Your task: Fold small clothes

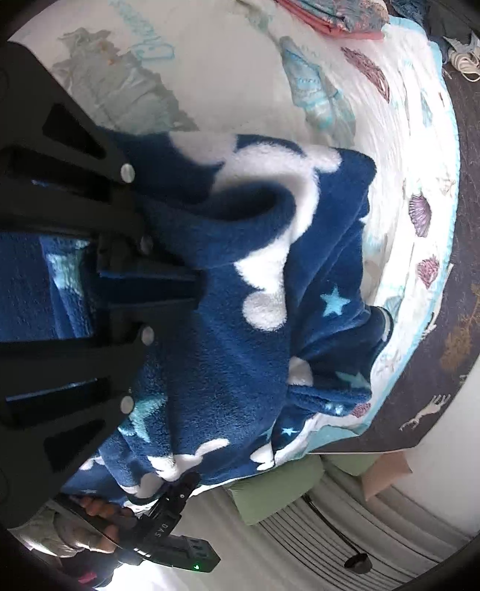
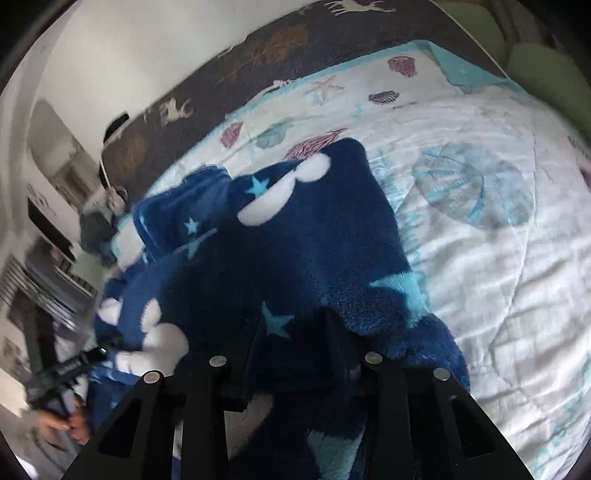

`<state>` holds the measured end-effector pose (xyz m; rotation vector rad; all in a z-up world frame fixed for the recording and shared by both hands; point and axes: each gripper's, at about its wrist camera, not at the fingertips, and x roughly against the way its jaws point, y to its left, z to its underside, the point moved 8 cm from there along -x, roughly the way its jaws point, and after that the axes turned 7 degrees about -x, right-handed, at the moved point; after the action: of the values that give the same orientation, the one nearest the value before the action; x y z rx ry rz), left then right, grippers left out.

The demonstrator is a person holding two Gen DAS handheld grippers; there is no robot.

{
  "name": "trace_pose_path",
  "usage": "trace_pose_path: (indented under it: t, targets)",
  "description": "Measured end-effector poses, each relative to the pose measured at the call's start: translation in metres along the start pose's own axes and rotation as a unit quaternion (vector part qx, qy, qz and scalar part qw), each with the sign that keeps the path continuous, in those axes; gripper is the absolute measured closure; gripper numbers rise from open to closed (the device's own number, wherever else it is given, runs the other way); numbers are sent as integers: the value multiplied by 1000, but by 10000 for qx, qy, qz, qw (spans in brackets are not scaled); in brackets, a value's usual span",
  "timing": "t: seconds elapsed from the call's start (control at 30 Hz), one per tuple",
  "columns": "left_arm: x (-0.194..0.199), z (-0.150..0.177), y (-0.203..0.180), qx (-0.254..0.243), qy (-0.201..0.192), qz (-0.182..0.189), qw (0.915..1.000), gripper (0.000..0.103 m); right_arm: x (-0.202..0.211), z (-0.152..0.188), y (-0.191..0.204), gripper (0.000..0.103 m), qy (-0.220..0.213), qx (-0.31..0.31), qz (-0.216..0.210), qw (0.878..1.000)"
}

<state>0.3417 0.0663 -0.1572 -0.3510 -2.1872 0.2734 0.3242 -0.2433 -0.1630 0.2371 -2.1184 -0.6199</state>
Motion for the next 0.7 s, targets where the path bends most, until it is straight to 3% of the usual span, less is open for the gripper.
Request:
trace_pose_path:
  t: [0.13,0.27,0.3,0.4,0.43,0.53,0.7]
  targets:
    - [-1,0,-15,-632,-119,-644,9959,91,-4,3,11,68,-73,516,551,9971]
    - [26,4,-17,-463,-165,-618,9969,90,3,4,16,65,-45,661,613,9959]
    - [41,8,-19,-401,-195,-584,9973,87,16,7,17,65,79,586,641,9962]
    - [100,28,-35,-743,-569,-536,9942,60,66,18,30,65,-22,574,427,9974]
    - [119,39,-39,-848,-682,-573,9924,51,90,25,37,62,-135,710,273,9970]
    - [159,79,-56,-1106,-700,-358,9907,49,147,64,50,47,-302,1182,40,9925]
    - [189,151,-99,-1438,-449,184,9884,49,192,154,60,46,-14,1440,-368,9889]
